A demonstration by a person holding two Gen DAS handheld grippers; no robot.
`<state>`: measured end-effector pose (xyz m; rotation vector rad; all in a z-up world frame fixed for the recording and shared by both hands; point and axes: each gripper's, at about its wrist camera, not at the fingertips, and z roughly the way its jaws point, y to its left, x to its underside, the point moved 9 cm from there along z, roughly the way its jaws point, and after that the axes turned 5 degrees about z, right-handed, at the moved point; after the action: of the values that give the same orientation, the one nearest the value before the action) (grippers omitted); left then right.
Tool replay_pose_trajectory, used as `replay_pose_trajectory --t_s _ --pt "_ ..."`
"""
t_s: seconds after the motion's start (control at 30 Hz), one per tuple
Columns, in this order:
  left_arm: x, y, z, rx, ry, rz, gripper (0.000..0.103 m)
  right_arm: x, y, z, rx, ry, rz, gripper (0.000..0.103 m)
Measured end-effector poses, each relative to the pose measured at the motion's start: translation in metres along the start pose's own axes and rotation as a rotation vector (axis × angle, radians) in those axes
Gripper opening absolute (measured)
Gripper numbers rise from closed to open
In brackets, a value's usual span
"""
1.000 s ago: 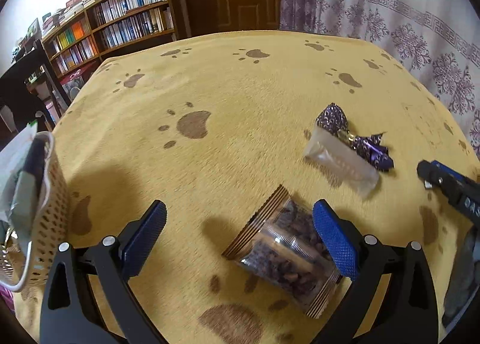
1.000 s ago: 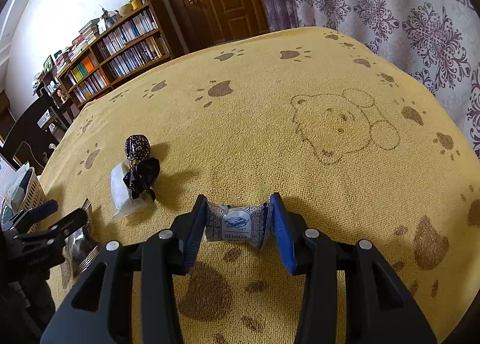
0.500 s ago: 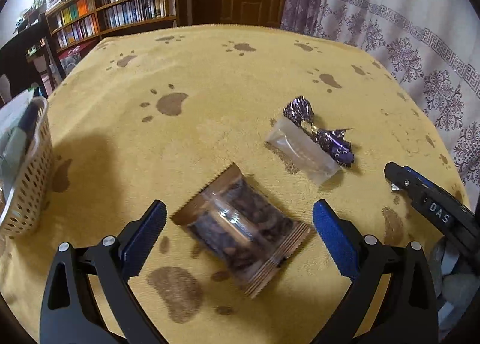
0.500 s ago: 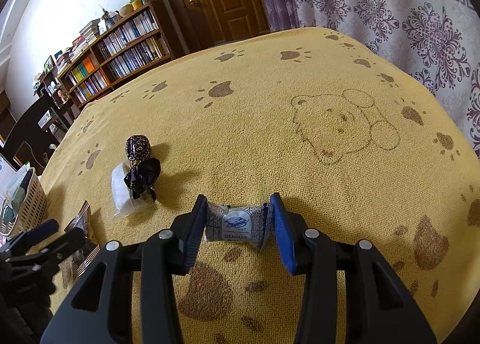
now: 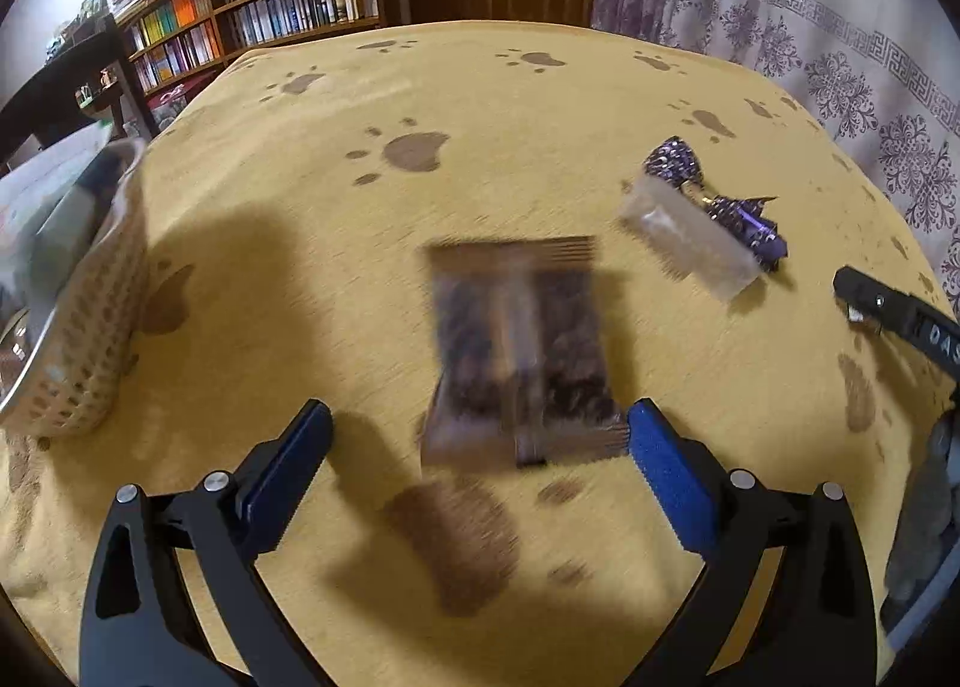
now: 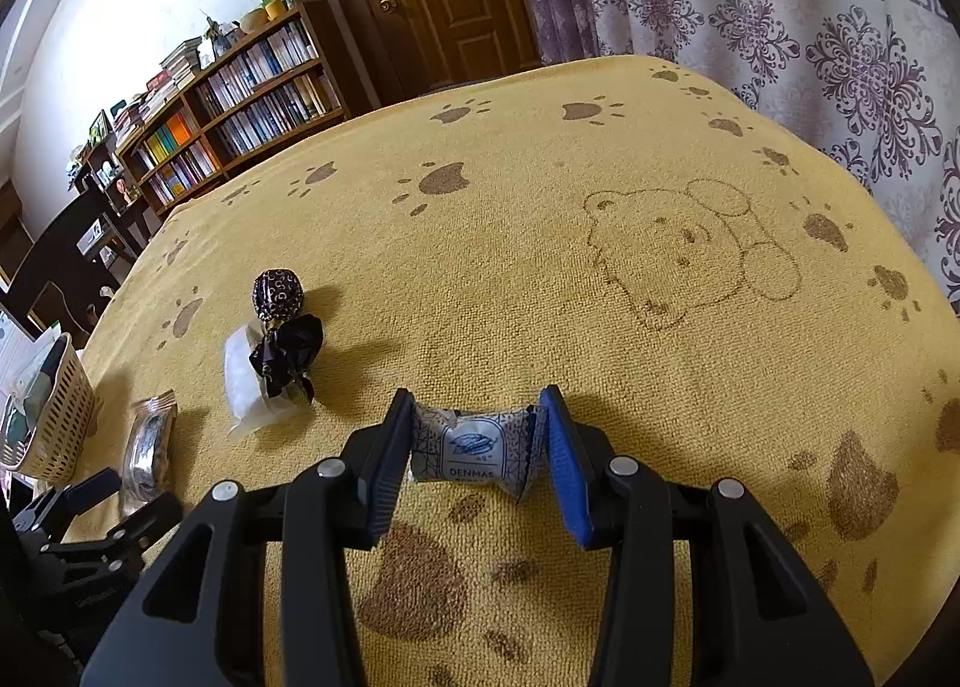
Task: Organize snacks
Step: 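Reach the left gripper to the brown clear snack bag and grasp it, then lift the brown snack bag and carry it over the basket with the left gripper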
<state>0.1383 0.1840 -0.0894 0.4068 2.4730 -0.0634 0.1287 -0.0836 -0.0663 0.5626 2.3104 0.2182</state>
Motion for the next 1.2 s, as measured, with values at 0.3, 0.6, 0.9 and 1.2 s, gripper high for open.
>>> replay_pose_trajectory --t_s 0.3,0.6,0.9,1.2 --pt "-0.017 -0.007 0.005 0.026 -0.022 0.034 0.100 0.000 0.000 0.000 -0.001 0.000 0.000 0.043" --pt "-0.031 -0.017 0.011 0.061 -0.033 0.093 0.059 0.000 0.000 0.000 -0.001 -0.001 0.000 0.043" --pt "-0.028 -0.015 -0.017 0.072 -0.090 0.105 0.054 -0.001 0.002 -0.001 -0.010 -0.005 0.004 0.043" --pt "-0.040 0.002 -0.072 0.049 -0.223 0.078 0.054 -0.005 0.005 -0.001 -0.026 -0.010 0.018 0.043"
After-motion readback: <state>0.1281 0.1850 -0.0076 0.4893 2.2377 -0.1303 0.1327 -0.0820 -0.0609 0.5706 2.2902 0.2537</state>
